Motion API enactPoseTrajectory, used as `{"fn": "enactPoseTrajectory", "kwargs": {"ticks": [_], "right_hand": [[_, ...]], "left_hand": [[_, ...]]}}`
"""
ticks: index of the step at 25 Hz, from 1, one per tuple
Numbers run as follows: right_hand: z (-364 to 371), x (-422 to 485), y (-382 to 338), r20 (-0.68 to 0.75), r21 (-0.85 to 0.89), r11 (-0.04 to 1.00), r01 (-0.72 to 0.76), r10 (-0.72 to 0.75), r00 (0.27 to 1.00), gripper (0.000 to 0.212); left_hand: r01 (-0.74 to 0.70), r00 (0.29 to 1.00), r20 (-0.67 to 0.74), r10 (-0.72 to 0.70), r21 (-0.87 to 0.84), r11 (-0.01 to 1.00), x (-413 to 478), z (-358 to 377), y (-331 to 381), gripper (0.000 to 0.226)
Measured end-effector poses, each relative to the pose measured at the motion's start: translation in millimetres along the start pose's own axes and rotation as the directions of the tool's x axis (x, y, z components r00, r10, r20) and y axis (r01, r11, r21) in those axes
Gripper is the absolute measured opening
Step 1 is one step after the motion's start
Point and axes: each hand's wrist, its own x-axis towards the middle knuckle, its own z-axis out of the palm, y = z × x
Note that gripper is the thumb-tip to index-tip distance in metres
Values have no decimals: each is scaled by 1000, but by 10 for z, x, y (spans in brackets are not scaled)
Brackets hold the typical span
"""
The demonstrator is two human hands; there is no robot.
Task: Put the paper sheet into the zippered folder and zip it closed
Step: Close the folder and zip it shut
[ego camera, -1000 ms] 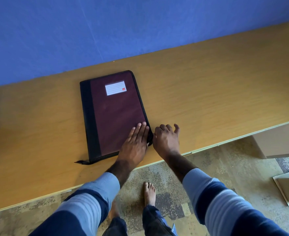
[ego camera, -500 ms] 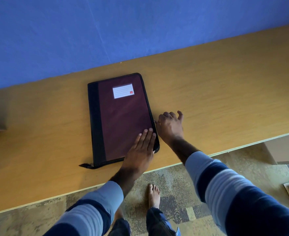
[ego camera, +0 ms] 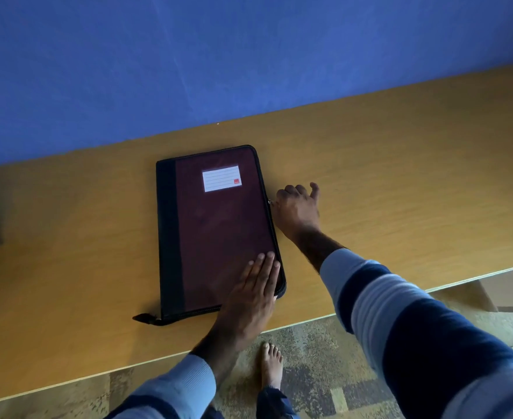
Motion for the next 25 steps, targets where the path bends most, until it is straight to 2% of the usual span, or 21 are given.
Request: {"fn": "enactPoseTrajectory", "kwargs": {"ticks": [7,13,21,25], "right_hand": [[35,421,-18,-9,-5,1000,-11,11,1000,15],[26,720,-14,-9,-47,998,-32,31,999,8],[40,968,-96,-15,-66,997,-49,48,999,15],[48,1072,-114,5,-66,996,-64,65,998,19]], "left_hand": [[33,999,24,-34,21,999,-2,-22,15,71],[21,1000,11,-21,38,999,-61,-35,19,73],[22,1000,15,-23,62,998,-73,-133,32,76],[30,999,28,-32,66,997,-104,-197,83,69]]}}
